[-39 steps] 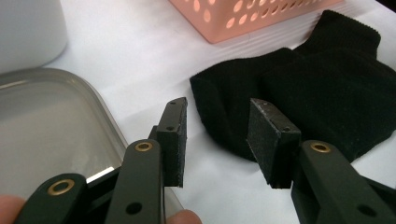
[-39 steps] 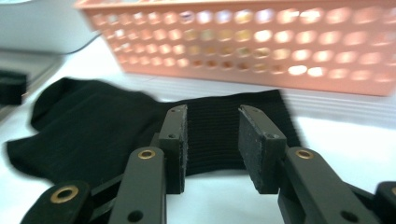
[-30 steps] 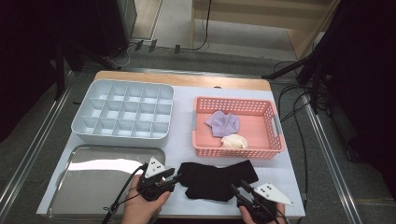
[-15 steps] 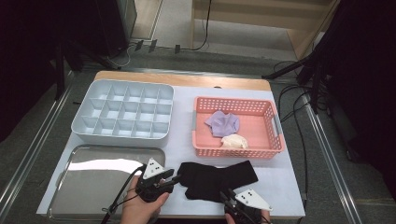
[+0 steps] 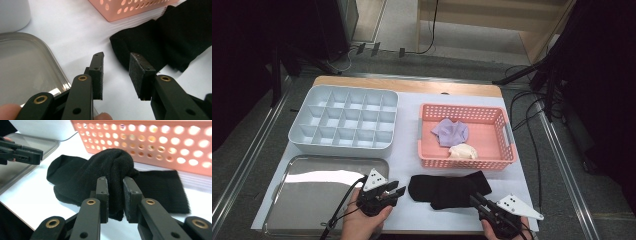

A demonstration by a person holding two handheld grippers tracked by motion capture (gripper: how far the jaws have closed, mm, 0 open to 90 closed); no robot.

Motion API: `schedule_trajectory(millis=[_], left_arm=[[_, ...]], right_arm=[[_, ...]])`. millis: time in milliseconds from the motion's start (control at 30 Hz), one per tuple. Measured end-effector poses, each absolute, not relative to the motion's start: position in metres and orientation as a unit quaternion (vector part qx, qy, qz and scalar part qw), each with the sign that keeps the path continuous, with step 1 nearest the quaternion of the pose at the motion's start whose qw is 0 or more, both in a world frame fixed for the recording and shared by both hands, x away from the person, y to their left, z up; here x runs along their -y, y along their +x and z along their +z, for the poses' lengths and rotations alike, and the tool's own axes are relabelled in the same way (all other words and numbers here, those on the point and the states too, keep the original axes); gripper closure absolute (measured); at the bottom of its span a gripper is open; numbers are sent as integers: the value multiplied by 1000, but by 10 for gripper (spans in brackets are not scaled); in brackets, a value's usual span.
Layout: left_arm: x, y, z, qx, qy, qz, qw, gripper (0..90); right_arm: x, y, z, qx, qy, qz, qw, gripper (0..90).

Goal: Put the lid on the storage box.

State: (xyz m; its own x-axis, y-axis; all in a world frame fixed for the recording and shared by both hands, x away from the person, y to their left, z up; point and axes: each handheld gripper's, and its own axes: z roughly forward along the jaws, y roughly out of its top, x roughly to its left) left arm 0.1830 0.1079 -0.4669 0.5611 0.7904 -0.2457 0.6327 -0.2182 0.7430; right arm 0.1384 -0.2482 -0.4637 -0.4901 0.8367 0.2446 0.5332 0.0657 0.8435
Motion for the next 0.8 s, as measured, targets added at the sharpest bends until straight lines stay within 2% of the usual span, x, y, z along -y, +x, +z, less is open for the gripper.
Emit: schedule_trajectory(millis=[133,367,533,567,700,800], left_arm=[[-107,183,-467,-458,777,93,422,659],[-109,184,-466,-460,774,94,425,659],[-110,184,-465,-461,773,95,425,658],[-110,184,-465,-460,774,94,425,658],[-110,183,-465,-458,773,94,429,655],[-109,183,-464,-457,771,89,434,652]], right_arm=[[261,141,-469,-712,494,474,156,765],[279,149,-480,-699,541,422,203,738],[279,153,-487,-685,559,429,186,633],[279,154,-488,-680,565,432,180,645],[276,151,-484,-666,563,452,186,795],[267,148,-477,-663,548,473,190,813]])
